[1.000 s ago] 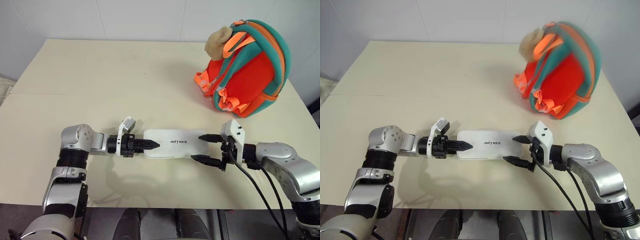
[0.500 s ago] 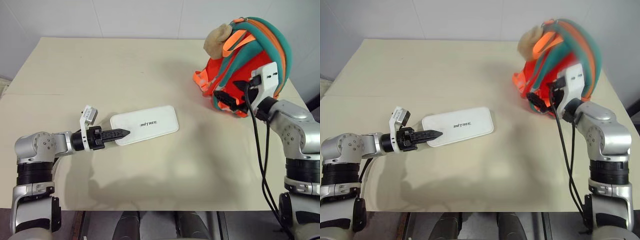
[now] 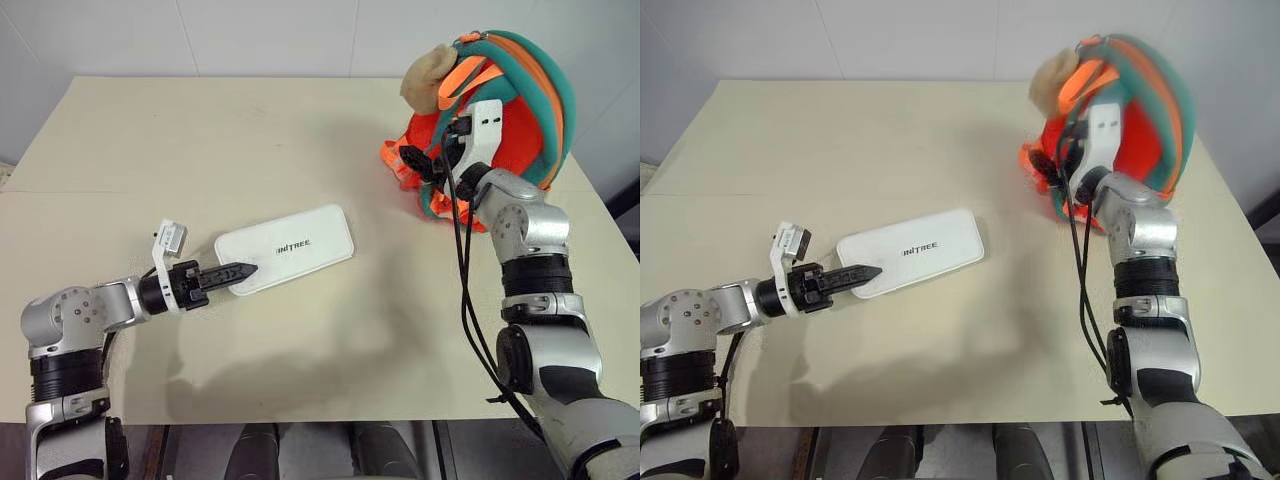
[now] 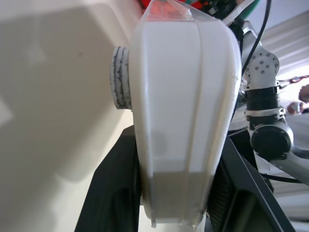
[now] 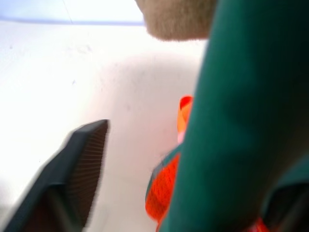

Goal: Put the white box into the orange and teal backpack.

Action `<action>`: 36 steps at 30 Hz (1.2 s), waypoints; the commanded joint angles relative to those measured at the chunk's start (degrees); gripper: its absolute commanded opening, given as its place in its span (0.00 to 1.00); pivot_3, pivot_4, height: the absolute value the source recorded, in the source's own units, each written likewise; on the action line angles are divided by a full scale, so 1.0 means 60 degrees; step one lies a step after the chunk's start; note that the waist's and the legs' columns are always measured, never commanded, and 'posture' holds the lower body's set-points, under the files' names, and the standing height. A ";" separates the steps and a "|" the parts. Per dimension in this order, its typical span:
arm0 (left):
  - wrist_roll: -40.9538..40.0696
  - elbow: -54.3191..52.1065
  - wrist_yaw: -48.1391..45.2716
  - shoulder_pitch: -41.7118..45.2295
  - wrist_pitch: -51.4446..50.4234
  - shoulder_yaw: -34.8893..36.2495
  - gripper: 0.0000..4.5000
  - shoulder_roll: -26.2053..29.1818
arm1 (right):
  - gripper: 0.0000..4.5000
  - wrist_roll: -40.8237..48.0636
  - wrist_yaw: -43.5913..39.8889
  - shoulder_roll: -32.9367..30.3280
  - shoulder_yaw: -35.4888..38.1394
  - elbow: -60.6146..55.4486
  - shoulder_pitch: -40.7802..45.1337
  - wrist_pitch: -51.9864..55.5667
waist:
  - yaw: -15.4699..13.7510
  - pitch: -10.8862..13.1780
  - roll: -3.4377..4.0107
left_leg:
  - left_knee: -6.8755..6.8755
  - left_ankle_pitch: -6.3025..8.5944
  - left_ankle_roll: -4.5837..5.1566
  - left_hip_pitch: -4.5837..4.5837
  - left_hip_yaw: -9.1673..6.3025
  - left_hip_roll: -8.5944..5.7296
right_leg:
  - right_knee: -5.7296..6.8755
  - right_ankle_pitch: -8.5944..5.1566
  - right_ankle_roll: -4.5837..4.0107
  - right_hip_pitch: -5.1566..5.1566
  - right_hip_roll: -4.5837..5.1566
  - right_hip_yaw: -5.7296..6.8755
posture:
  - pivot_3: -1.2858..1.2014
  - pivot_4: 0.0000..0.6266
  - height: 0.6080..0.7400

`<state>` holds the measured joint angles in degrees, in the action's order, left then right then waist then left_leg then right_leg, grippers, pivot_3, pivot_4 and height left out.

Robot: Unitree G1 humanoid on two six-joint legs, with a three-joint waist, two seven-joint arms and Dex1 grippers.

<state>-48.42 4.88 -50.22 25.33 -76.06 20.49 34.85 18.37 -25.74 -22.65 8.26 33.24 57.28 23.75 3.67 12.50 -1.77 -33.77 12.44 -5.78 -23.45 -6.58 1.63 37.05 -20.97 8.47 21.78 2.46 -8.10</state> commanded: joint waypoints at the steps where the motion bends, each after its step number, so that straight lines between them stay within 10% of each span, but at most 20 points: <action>1: -0.0407 -0.0507 -0.0134 -0.0154 0.0342 0.0278 0.30 0.0072 | 0.56 -0.0168 0.0071 0.0211 0.0164 0.0324 0.0172 -0.0895 | 0.0024 0.0000 0.0001 | 0.0000 0.0000 0.0000 0.0000 0.0000 0.0000 | 0.0001 0.0000 0.0000 0.0000 0.0000 0.0000 | 0.52 0.24 1.00; 9: -0.0257 -0.0624 -0.0518 -0.0538 0.1225 0.0183 0.30 0.0412 | 0.03 0.0641 -0.1069 0.0487 0.0334 -0.0983 -0.0564 -0.0737 | 0.0199 0.0001 0.0002 | -0.0009 -0.0003 -0.0005 0.0005 -0.0001 0.0000 | 0.0028 0.0000 0.0000 0.0000 -0.0004 0.0000 | 0.52 0.24 1.00; 18: -0.0960 0.0448 -0.0719 0.0005 0.0884 0.1400 0.30 0.1639 | 0.02 0.4783 -0.3586 -0.0901 0.0578 -0.6429 -0.2222 0.4070 | 0.0186 0.0007 0.0011 | 0.0007 -0.0002 -0.0004 -0.0002 -0.0005 0.0008 | 0.0027 -0.0005 -0.0007 0.0018 -0.0008 0.0002 | 0.52 0.24 1.00; 36: -0.1552 0.0291 -0.0809 -0.0777 0.1094 0.2464 0.30 0.2135 | 0.02 1.2835 -0.1516 -0.4200 0.2131 -0.9329 -0.4844 0.7974 | -0.0093 0.0007 0.0008 | 0.0005 0.0003 0.0006 -0.0132 -0.0002 0.0012 | 0.0001 -0.0011 -0.0017 0.0134 0.0007 0.0006 | 0.52 0.24 1.00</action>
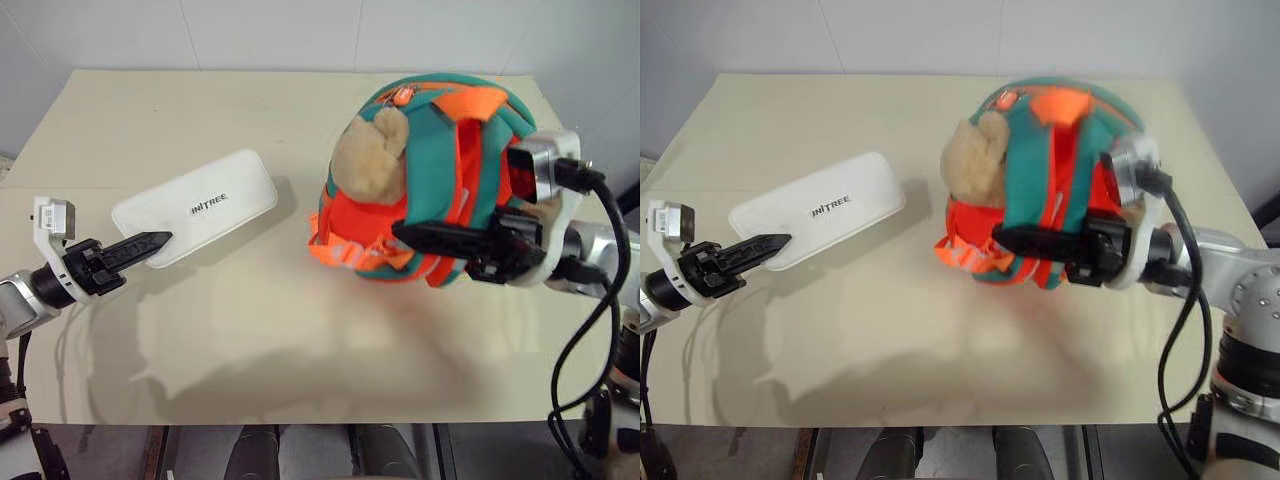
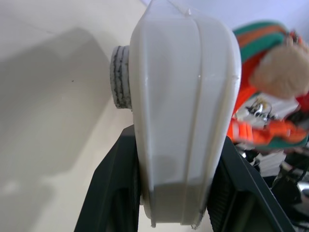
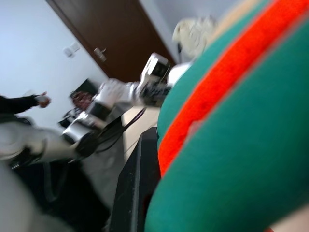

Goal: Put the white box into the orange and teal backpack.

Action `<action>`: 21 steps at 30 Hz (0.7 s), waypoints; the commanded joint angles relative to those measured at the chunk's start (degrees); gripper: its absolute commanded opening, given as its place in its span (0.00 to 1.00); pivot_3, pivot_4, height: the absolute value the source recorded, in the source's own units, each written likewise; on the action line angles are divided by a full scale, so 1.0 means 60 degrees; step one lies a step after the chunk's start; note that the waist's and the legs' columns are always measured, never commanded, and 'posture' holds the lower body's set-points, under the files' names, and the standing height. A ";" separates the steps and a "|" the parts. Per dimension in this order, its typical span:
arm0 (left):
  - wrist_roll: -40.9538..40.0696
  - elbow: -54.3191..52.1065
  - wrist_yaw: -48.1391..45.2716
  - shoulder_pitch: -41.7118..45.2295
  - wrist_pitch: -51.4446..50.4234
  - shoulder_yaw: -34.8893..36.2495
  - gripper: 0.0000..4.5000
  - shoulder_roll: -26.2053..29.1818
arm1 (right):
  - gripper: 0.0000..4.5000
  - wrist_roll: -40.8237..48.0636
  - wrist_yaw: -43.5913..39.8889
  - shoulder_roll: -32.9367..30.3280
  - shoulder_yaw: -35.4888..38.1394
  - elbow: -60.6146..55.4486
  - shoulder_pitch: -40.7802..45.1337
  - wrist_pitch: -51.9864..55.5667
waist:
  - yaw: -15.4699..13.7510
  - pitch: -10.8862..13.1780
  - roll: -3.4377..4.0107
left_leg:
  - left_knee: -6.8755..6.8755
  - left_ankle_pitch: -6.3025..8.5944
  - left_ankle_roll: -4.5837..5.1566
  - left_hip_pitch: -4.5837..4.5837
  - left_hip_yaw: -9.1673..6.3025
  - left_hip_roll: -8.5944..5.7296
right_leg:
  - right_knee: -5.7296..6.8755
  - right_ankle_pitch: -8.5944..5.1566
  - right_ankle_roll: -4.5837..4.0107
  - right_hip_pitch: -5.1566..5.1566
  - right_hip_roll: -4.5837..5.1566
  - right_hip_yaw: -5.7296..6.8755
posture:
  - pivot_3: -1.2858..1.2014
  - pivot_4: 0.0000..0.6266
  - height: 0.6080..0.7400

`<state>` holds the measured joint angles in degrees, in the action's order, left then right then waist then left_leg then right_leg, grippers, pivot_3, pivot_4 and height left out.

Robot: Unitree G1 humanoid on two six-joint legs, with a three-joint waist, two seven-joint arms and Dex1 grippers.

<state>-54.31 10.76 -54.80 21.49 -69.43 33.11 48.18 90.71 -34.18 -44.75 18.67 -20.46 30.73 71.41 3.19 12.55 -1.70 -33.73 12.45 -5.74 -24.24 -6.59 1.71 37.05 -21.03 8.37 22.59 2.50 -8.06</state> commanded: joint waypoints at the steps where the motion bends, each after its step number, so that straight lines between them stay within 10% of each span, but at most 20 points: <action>1: -0.0635 -0.0787 -0.0019 -0.0164 -0.0009 0.0374 0.30 -0.0132 | 0.02 0.0766 -0.0233 -0.0698 0.0389 -0.0359 -0.0611 0.0013 | -0.0022 0.0000 -0.0002 | -0.0008 0.0000 0.0001 -0.0001 0.0000 0.0000 | -0.0003 0.0000 0.0000 -0.0003 -0.0001 0.0000 | 0.52 0.24 1.00; 21: -0.1936 -0.2982 -0.0934 0.1008 0.1202 -0.0621 0.30 -0.0175 | 0.02 -0.3536 -0.4151 -0.1686 -0.0902 0.0347 -0.1334 -0.1564 | -0.0035 0.0000 -0.0006 | -0.0087 -0.0001 0.0001 0.0012 0.0004 -0.0005 | 0.0060 0.0007 0.0011 -0.0022 -0.0018 -0.0004 | 0.52 0.24 1.00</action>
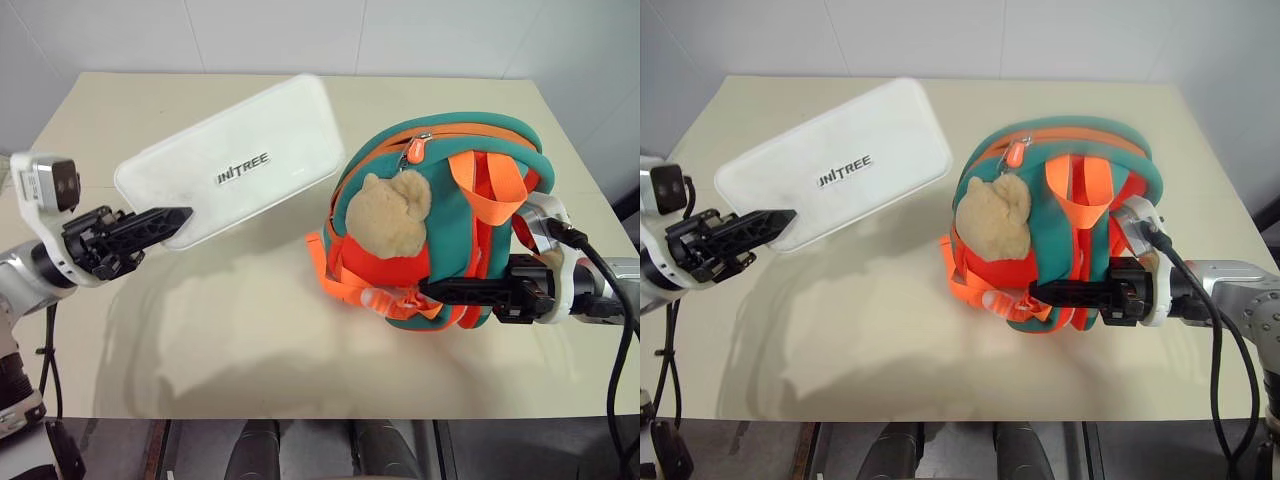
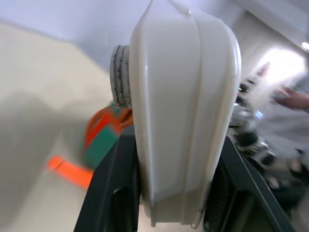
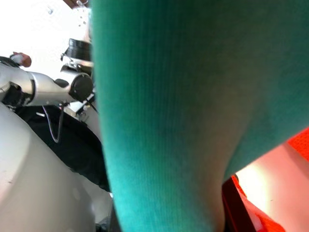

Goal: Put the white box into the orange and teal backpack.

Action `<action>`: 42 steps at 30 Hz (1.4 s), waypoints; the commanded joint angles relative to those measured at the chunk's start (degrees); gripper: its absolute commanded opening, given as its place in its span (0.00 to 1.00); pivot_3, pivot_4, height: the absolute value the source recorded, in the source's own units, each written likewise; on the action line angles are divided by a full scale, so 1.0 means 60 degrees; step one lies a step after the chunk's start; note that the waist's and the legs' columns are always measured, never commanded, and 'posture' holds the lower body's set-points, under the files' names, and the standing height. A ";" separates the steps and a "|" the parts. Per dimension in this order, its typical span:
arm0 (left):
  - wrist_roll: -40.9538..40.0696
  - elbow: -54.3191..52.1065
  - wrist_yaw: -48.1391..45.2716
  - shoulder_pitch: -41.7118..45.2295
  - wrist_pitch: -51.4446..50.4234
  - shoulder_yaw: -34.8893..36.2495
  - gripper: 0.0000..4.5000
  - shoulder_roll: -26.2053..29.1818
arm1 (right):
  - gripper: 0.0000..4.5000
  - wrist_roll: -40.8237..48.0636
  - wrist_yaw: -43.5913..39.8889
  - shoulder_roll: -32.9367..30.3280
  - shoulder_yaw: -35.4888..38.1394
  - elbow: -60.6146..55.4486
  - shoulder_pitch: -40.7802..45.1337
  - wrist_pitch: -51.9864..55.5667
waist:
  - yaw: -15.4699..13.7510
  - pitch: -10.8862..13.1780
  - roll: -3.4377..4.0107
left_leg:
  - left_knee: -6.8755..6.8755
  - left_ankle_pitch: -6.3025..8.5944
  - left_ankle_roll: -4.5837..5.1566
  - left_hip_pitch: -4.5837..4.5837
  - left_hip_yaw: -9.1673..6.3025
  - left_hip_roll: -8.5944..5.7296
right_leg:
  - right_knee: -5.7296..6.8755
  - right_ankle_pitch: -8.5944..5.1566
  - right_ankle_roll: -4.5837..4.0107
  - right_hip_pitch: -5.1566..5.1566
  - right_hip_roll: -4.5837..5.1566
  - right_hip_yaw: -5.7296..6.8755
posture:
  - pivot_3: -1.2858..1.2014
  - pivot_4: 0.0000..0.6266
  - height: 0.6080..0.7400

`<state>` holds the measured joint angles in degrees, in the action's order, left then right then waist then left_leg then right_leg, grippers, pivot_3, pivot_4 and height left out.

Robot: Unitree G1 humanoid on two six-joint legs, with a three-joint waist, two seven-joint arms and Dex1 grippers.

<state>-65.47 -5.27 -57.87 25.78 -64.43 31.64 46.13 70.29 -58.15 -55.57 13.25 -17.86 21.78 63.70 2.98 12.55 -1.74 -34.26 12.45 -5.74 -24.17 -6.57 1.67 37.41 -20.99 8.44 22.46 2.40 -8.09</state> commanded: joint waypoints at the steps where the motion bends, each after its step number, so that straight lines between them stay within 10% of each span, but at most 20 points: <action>1: 0.0044 -0.0254 -0.0495 0.0432 0.0476 -0.0598 0.30 0.0151 | 0.02 -0.0166 -0.0128 0.0187 -0.0024 -0.0108 0.0178 -0.0309 | 0.0000 0.0000 0.0000 | 0.0000 0.0000 0.0000 0.0000 -0.0001 0.0000 | 0.0000 0.0000 0.0000 0.0000 -0.0001 0.0000 | 0.52 0.24 1.00; 42: 0.6893 0.5727 -0.4573 0.4513 0.7398 -0.5192 0.30 0.0263 | 0.02 0.0833 0.1800 0.0925 0.0570 -0.1197 -0.0657 -0.0585 | -0.0230 -0.0001 -0.0003 | -0.0078 -0.0003 0.0009 -0.0004 -0.0007 -0.0002 | 0.0042 0.0014 0.0020 -0.0020 -0.0014 0.0001 | 0.52 0.24 1.00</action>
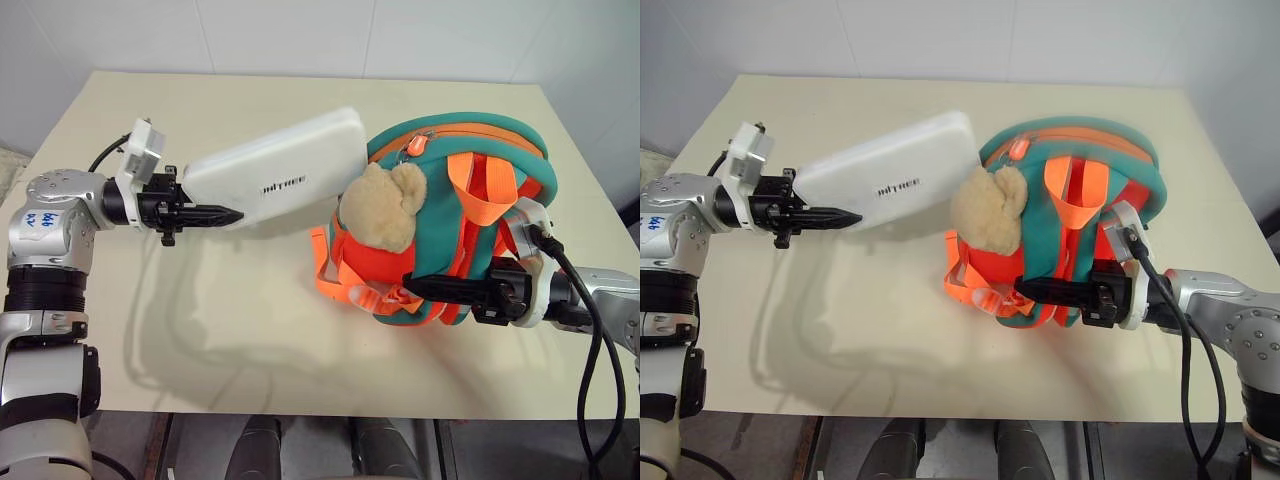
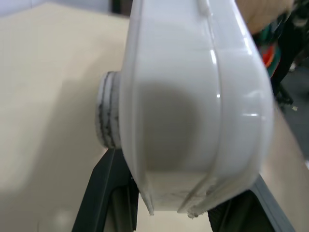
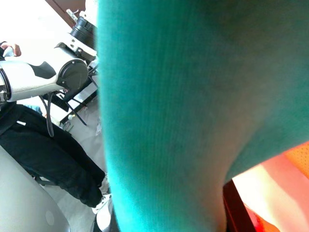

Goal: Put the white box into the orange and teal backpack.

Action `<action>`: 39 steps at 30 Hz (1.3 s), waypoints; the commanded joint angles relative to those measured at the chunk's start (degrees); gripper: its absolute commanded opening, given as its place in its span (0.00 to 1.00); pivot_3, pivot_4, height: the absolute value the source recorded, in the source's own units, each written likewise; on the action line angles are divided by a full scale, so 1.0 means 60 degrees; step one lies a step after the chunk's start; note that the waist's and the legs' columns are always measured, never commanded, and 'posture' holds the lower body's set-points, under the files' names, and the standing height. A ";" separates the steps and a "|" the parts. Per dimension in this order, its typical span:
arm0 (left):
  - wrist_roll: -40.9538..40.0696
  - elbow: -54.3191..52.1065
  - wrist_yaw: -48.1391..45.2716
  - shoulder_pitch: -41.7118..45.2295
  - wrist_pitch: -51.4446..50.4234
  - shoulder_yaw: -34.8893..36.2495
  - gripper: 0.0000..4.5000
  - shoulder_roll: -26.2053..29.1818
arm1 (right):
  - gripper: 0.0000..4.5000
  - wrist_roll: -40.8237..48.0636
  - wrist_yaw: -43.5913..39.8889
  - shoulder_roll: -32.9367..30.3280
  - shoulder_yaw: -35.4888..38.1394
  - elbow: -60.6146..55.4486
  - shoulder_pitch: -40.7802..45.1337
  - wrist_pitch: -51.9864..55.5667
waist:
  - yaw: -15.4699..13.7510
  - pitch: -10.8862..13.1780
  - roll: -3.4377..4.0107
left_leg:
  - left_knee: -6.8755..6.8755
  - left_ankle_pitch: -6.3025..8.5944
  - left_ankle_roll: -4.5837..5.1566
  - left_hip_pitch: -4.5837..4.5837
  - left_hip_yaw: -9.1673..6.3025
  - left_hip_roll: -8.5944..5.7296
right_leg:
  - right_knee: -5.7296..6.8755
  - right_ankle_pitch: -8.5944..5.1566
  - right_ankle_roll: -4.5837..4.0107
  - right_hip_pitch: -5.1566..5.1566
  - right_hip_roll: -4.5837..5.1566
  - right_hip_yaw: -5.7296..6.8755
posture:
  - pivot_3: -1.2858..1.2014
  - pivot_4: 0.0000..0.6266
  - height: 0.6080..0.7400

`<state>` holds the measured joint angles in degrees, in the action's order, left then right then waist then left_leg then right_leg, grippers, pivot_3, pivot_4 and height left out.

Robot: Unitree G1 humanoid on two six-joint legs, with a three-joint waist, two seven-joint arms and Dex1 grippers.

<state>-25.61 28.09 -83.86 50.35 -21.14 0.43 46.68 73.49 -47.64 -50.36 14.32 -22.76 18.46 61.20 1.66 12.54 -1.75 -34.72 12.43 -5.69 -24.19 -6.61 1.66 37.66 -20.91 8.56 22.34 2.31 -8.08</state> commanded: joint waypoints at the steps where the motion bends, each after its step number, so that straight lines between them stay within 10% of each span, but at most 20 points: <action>1: 0.0341 0.0239 -0.0436 0.0500 0.0226 -0.0072 0.30 0.0203 | 0.02 0.0315 0.0072 0.0060 0.0394 -0.0401 -0.0129 -0.0184 | -0.0015 0.0000 -0.0001 | 0.0000 0.0000 0.0000 -0.0003 -0.0004 0.0000 | 0.0000 0.0000 0.0000 0.0001 0.0000 0.0001 | 0.52 0.24 1.00; 25: -0.1673 0.0753 -0.1440 0.4038 0.1143 -0.5519 0.30 0.1078 | 0.02 0.0191 0.0178 0.0434 -0.0030 -0.0451 -0.0122 -0.0459 | 0.0018 0.0002 -0.0003 | 0.0007 0.0000 0.0002 -0.0011 -0.0013 0.0000 | 0.0011 -0.0005 -0.0005 0.0009 -0.0006 0.0004 | 0.52 0.24 1.00; 39: 0.0448 0.2972 -0.1324 0.5737 0.1074 -0.4932 0.30 -0.2982 | 0.02 0.0045 0.0489 0.0918 -0.0236 -0.0599 0.0009 -0.0558 | 0.0029 0.0006 -0.0010 | 0.0000 0.0002 0.0008 -0.0023 -0.0012 -0.0003 | 0.0010 -0.0008 0.0000 0.0015 -0.0011 0.0003 | 0.52 0.24 1.00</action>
<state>-23.75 47.40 -86.08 82.75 -14.01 -31.88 29.53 73.13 -45.04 -45.07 12.07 -24.51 17.95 58.87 1.83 12.58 -1.81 -34.71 12.45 -5.63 -24.33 -6.68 1.65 37.72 -20.96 8.56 22.44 2.25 -8.07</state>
